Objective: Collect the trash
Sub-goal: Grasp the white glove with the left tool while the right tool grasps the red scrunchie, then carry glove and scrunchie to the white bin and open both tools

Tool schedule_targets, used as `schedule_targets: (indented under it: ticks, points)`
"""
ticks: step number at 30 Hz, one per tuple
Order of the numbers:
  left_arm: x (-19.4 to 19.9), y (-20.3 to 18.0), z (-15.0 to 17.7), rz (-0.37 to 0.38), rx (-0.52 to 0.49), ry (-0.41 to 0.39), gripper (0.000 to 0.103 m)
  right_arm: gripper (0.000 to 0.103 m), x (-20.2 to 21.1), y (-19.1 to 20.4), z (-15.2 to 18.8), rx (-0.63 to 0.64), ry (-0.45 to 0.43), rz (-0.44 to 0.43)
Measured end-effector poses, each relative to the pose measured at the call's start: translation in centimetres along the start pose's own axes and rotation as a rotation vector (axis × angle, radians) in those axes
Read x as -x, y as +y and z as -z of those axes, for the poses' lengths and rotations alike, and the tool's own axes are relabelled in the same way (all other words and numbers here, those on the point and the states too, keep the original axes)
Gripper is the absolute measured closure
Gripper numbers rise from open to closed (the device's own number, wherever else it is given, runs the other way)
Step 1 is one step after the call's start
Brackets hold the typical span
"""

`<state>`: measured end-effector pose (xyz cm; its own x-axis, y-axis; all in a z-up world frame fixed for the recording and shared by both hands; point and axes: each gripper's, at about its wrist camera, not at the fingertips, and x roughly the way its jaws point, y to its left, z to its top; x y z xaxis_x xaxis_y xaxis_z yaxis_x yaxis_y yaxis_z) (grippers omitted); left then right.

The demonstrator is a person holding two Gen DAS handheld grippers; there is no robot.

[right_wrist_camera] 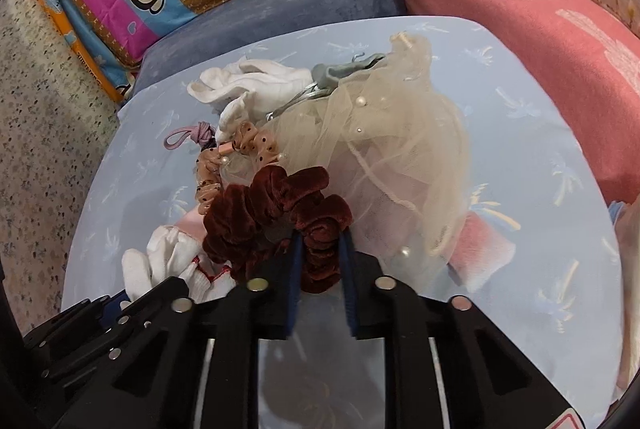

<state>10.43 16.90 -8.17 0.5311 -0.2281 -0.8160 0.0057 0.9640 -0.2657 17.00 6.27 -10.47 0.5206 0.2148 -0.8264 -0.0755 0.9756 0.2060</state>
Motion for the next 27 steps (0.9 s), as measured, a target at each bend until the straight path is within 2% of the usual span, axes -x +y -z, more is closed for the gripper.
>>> schedule_targets:
  ticks: [5,14,19,27]
  points:
    - [1.3,-0.9,-0.4,-0.015,-0.022,-0.037,0.083,0.091,4.0,0.5,0.1,0.032,-0.087,0.008]
    - [5.1,-5.5,-1.8,0.048,-0.095,-0.133,0.083,0.091,13.3,-2.7,-1.0,-0.016,-0.267,0.026]
    - [7.2,-9.3,-2.3,0.114,-0.155,-0.179,0.083,0.091,18.4,-6.9,-1.1,-0.083,-0.356,0.061]
    - [9.0,-17.9,-1.7,0.22,-0.306,-0.222,0.083,0.091,25.0,-15.2,1.2,-0.201,-0.458,0.165]
